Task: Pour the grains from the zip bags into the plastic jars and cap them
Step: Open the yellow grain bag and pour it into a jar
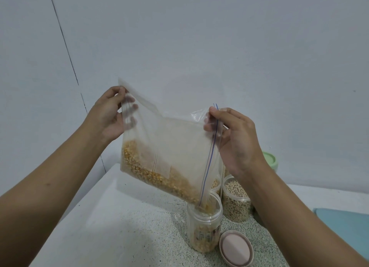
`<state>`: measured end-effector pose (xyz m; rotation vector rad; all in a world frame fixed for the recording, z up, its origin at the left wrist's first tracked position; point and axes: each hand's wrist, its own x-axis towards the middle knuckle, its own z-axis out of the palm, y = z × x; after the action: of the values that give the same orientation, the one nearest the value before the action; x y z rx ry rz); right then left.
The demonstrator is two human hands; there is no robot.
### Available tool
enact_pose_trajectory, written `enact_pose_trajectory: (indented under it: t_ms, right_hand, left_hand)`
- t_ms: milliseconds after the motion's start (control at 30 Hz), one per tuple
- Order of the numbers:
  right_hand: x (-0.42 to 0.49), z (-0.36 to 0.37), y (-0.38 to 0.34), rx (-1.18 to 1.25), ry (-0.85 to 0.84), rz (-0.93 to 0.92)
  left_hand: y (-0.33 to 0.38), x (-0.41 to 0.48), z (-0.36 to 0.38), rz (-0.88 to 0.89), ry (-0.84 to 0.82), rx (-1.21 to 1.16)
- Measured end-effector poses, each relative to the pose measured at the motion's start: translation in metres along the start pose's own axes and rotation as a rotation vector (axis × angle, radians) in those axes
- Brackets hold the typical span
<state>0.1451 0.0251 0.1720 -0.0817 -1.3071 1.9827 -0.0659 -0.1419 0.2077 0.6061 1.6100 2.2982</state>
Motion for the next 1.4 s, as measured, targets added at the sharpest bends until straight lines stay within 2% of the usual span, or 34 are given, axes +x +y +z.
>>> enact_pose_trajectory:
  t_ms: [1400]
  right_hand:
    - [0.0030,0.0001,-0.0001,-0.003,-0.003,0.007]
  left_hand:
    - [0.0008,-0.0020,0.0022,-0.006,0.016,-0.009]
